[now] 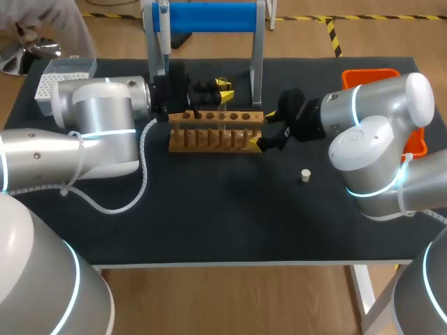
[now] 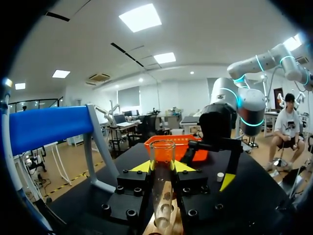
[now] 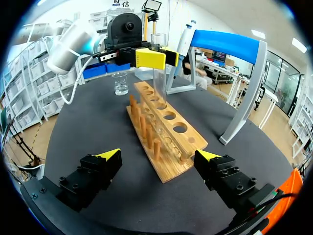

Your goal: Invert the test tube, pick up the pipette, mount the tip to pipette, aspirate from beaker and dispense into the tube, eject the tip, return the pipette, and cap with the stopper.

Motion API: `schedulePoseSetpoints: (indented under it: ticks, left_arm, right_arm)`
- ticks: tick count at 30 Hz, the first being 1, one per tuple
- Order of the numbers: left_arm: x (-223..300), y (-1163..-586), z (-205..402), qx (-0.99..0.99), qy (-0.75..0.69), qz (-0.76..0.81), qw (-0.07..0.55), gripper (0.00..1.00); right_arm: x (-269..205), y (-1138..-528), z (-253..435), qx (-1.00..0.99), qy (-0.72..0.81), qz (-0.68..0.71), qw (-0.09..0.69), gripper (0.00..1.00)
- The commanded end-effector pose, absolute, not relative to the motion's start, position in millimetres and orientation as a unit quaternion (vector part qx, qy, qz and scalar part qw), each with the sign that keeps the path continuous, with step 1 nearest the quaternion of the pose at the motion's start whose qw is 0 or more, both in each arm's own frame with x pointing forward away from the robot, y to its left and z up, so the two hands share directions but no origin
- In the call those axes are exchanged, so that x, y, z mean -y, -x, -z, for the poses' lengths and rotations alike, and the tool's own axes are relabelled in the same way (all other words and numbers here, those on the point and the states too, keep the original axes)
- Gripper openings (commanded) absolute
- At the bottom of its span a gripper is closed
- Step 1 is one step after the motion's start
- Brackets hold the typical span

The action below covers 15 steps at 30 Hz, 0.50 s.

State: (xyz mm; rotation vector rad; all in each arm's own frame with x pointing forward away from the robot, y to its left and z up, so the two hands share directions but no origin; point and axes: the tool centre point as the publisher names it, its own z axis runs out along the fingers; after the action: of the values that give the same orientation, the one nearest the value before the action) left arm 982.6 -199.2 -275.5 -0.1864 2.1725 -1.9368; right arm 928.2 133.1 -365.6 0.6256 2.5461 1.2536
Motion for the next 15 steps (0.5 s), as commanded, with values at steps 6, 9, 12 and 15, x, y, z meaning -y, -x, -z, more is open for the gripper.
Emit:
schedulePoseSetpoints:
  ticks: [6, 9, 12, 15]
  left_arm:
    - [198.3, -983.1, 280.5, -0.739, 0.067, 0.661, 0.108, 1.0]
    - [197.1, -983.0, 278.7, -0.739, 0.067, 0.662, 0.105, 1.0]
    - [194.9, -981.4, 269.3, -0.75, 0.071, 0.652, 0.083, 1.0]
    - [187.1, -978.3, 255.5, -0.76, 0.068, 0.643, 0.073, 1.0]
  right_arm:
    - [-132.1, -928.4, 365.7, -0.87, -0.213, -0.429, 0.117, 1.0]
    - [-132.1, -928.4, 365.7, -0.87, -0.213, -0.429, 0.117, 1.0]
    - [-132.1, -928.4, 365.7, -0.87, -0.213, -0.429, 0.117, 1.0]
    - [-132.1, -928.4, 365.7, -0.87, -0.213, -0.429, 0.117, 1.0]
